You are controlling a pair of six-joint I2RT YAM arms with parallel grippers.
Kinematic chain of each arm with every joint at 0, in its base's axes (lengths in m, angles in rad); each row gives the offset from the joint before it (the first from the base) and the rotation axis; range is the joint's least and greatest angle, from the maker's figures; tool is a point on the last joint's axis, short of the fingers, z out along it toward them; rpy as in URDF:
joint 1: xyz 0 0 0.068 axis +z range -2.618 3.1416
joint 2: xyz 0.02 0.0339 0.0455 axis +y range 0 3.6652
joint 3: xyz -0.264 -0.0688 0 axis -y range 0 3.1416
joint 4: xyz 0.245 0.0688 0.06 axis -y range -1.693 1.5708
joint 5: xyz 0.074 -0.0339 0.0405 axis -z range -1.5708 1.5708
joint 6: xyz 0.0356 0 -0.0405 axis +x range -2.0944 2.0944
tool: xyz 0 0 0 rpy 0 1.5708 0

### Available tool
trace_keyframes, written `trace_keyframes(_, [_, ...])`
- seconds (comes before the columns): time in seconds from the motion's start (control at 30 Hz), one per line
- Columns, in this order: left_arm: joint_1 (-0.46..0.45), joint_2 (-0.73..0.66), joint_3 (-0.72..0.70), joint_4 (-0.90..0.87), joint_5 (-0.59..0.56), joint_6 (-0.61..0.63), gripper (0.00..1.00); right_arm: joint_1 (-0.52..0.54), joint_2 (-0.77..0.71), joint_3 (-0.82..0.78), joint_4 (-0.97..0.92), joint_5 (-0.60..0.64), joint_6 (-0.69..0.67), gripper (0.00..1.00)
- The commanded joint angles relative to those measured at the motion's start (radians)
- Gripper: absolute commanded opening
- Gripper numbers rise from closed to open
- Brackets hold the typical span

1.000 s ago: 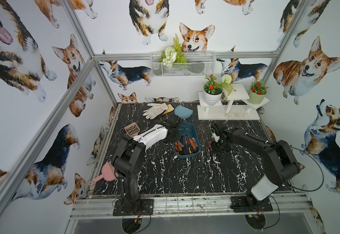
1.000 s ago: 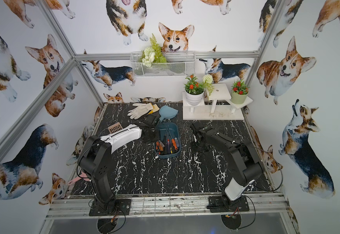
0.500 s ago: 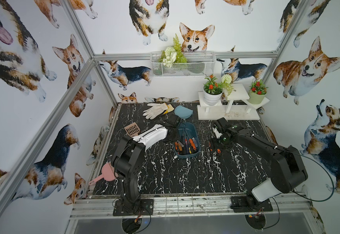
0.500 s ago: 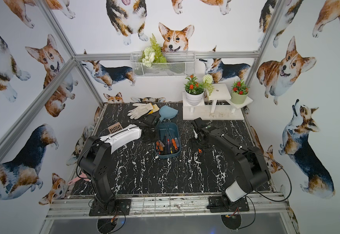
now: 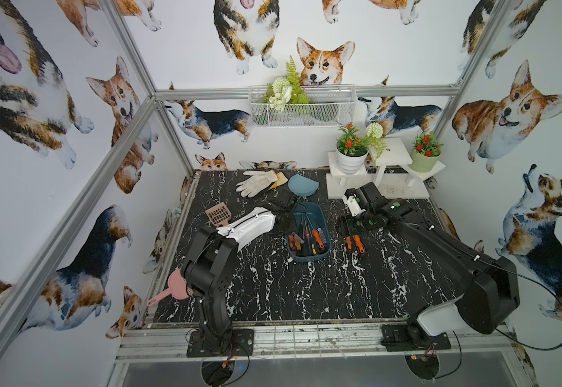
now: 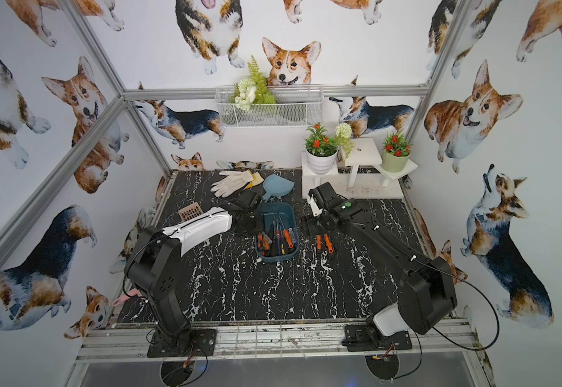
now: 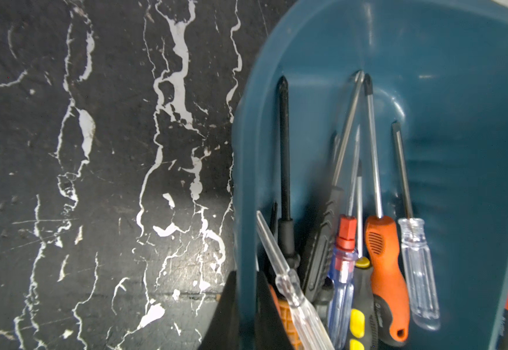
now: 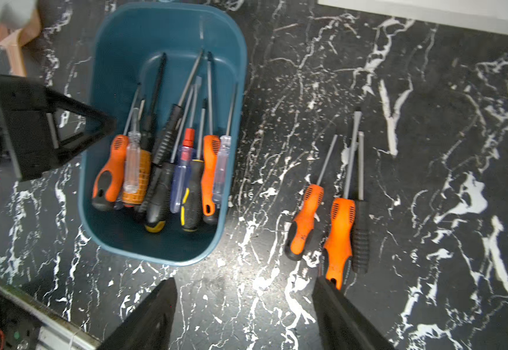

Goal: Take out the screwdriver from the storage box
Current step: Pick up the screwdriver from the storage box.

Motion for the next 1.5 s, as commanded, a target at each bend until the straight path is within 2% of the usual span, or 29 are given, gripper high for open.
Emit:
trace_keyframes(0.0, [0.0,-0.009,0.004,0.042,0.017,-0.005,0.0,0.027,0.026,0.023,0.035,-0.056,0.038,0.77])
trace_keyframes(0.33, [0.0,-0.024,0.003,0.043,0.018,-0.006,0.0,0.061,0.147,0.04,0.176,-0.196,0.16,0.76])
trace_keyframes(0.63, [-0.001,-0.019,0.004,0.046,0.026,-0.001,0.0,0.081,0.267,0.087,0.261,-0.31,0.145,0.74])
trace_keyframes(0.93, [0.0,-0.012,0.01,0.041,0.031,0.007,0.0,0.094,0.394,0.163,0.246,-0.395,0.096,0.64])
trace_keyframes(1.1, [-0.001,-0.01,0.01,0.042,0.032,0.004,0.0,0.109,0.452,0.2,0.236,-0.415,0.081,0.52])
trace_keyframes(1.47, [-0.002,-0.007,0.011,0.039,0.032,0.003,0.0,0.118,0.546,0.253,0.206,-0.429,0.064,0.43])
